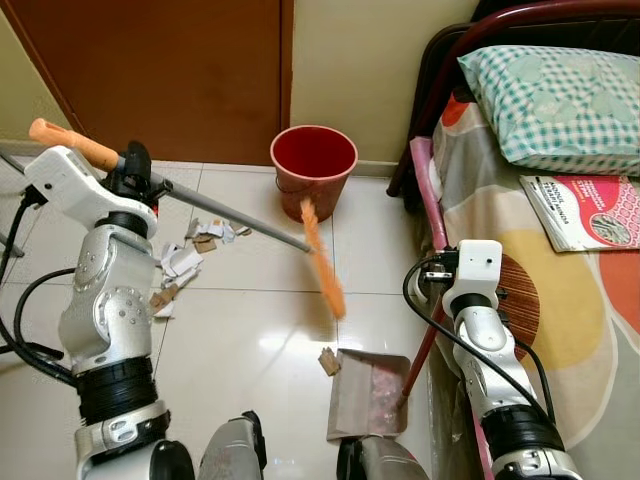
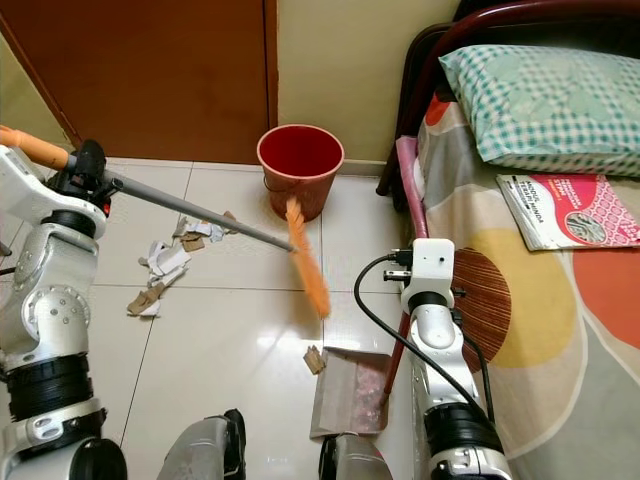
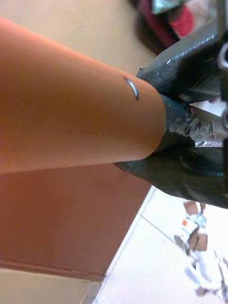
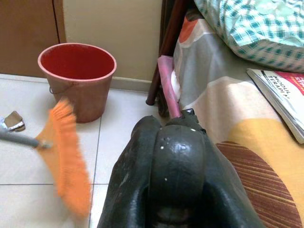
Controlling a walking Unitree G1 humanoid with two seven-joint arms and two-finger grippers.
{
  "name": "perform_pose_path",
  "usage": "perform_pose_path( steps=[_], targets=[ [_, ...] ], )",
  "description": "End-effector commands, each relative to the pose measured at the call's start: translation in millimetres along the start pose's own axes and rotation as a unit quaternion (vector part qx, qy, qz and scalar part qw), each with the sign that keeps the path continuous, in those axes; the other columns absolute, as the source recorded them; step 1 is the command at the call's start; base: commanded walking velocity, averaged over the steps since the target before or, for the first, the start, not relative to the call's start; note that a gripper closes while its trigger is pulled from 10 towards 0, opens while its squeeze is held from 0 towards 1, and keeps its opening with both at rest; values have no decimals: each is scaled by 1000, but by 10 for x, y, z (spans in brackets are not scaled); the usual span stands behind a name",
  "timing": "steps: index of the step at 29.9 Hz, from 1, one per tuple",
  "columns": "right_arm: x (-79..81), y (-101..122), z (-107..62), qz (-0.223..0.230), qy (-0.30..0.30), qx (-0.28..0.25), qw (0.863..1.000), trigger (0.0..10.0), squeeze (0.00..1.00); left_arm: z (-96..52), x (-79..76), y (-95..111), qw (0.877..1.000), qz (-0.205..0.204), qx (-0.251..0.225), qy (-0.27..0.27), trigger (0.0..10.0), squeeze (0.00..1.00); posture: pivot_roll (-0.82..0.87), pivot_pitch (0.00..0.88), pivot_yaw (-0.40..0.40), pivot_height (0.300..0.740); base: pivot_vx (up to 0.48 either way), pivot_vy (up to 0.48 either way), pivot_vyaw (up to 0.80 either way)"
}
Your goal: Sweep floor
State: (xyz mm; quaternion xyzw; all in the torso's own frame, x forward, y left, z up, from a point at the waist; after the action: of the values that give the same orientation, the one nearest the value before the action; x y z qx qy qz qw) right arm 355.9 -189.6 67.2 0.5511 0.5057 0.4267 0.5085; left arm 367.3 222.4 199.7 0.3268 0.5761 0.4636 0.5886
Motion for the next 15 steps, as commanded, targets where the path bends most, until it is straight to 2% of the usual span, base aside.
perform_pose_path(
  steps=[1,2,5,11,14,15],
  targets=[
    [-29,-22,-11,-12,2,9,1000,10000,0,-59,-47,-90,998,52,12,-31,10000,0,26,122,-55,740,0,0,0],
    [-30,-17,-10,-14,0,8,1000,10000,0,-144,-31,-240,992,112,33,-55,10000,0,26,122,-55,740,0,0,0],
    [-31,-8,-10,-15,-1,6,1000,10000,0,-287,25,-459,980,166,66,-84,10000,0,26,128,-58,740,0,0,0],
    [-17,3,2,-16,1,7,1000,10000,0,-434,102,-727,966,214,99,-106,10000,0,28,135,-64,740,0,0,0],
    [-3,17,13,-16,2,6,1000,10000,0,-480,35,-840,958,232,108,-127,10000,0,28,135,-64,740,0,0,0],
    [2,24,16,-16,2,5,1000,10000,0,-507,-58,-935,953,239,115,-147,10000,0,28,135,-64,740,0,0,0]
  ],
)
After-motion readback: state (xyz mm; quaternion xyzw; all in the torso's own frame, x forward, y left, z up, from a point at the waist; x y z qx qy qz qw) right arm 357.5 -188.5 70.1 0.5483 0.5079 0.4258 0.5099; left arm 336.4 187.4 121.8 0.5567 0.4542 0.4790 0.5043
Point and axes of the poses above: a point about 5 cm out from each wrist's last joint towards the gripper, its own z axis pointing out of the wrist towards the gripper, its own y axis along the axis of the wrist's last joint, x = y × z, the point moved 5 cm from there along z, pointing out of the wrist towards the gripper, and after that the axes turned 4 degrees about z, right-handed, at the moved point
